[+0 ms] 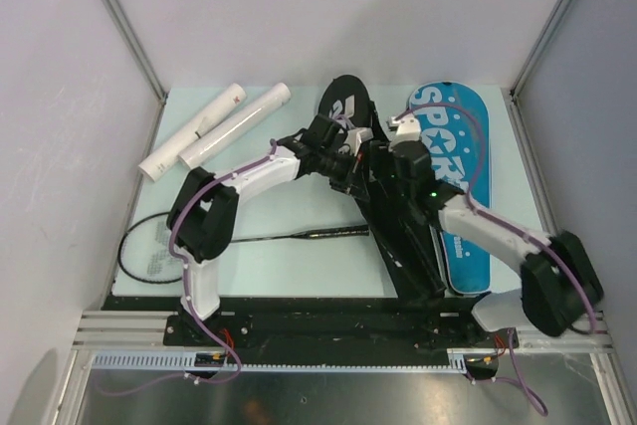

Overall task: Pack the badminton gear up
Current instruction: Place the racket in the racket bag.

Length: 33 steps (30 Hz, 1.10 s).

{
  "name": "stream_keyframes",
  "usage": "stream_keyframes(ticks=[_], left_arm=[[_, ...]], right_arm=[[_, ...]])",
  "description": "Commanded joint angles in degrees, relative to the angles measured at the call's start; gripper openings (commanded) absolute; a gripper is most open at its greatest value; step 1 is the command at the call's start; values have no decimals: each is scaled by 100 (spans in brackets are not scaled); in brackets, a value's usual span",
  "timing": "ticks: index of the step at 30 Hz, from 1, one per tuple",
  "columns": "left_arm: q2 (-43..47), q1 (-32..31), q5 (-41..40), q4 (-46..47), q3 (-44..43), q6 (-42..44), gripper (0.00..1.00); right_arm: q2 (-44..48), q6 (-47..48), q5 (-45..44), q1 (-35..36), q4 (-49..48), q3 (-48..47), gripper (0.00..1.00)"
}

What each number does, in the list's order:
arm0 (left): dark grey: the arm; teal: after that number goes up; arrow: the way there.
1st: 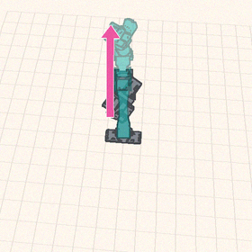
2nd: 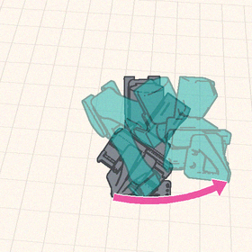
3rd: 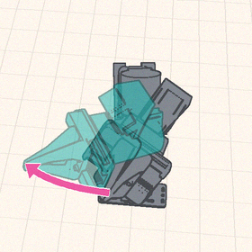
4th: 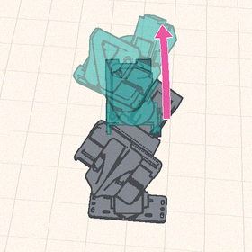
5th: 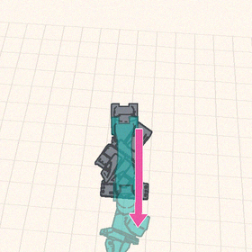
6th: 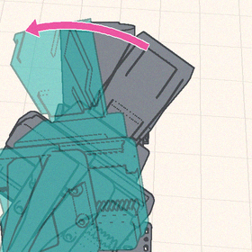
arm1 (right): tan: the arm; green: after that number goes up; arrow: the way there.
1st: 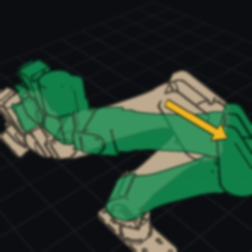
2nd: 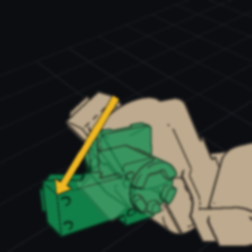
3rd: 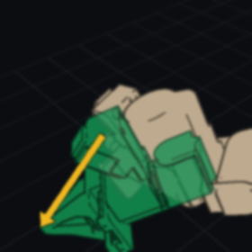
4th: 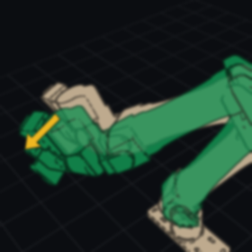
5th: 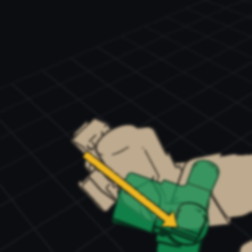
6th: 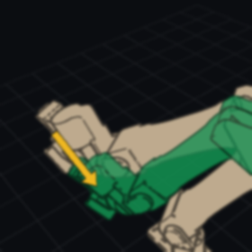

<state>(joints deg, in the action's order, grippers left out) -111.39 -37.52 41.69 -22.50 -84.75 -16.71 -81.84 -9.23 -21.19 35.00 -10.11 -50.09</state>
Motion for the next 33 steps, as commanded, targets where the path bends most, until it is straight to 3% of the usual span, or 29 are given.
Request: stream_keyframes(ticks=[1, 7, 13, 23, 26, 27, 28, 29, 30, 31, 33], left_arm=[[4, -36, 454, 167, -235, 19, 0], [-102, -36, 515, 193, -332, -43, 0], [-93, -36, 515, 202, -367, -87, 0], [-32, -45, 586, 229, -393, -113, 0], [-23, -54, 577, 255, -367, -113, 0], [-23, -54, 559, 255, -367, -122, 0], [-31, -54, 551, 246, -367, -131, 0], [-14, -54, 533, 255, -358, -166, 0], [3, -71, 394, 255, -323, -192, 0], [38, -80, 314, 246, -305, -218, 0], [100, -89, 138, 264, -288, -455, 0]], right_arm=[[1204, -710, 1151, -344, 1875, -335, 76], [1707, -870, 2794, -1766, 3075, -142, 81], [1304, -1081, 3744, -2568, 3094, 148, 81], [266, -1054, 4035, -2385, 2005, 868, 70], [186, -1080, 4096, -2235, 1610, 878, 54], [256, -1167, 4079, -2183, 1426, 878, 23], [413, -1194, 3801, -2139, 1363, 869, 13], [850, -1169, 3580, -2068, 1328, 869, 10], [1176, -986, 3282, -1789, 1353, 817, 0], [1449, -818, 2261, -1586, 1493, 738, 0], [1996, -563, 1323, -1173, 2018, 335, 0]])
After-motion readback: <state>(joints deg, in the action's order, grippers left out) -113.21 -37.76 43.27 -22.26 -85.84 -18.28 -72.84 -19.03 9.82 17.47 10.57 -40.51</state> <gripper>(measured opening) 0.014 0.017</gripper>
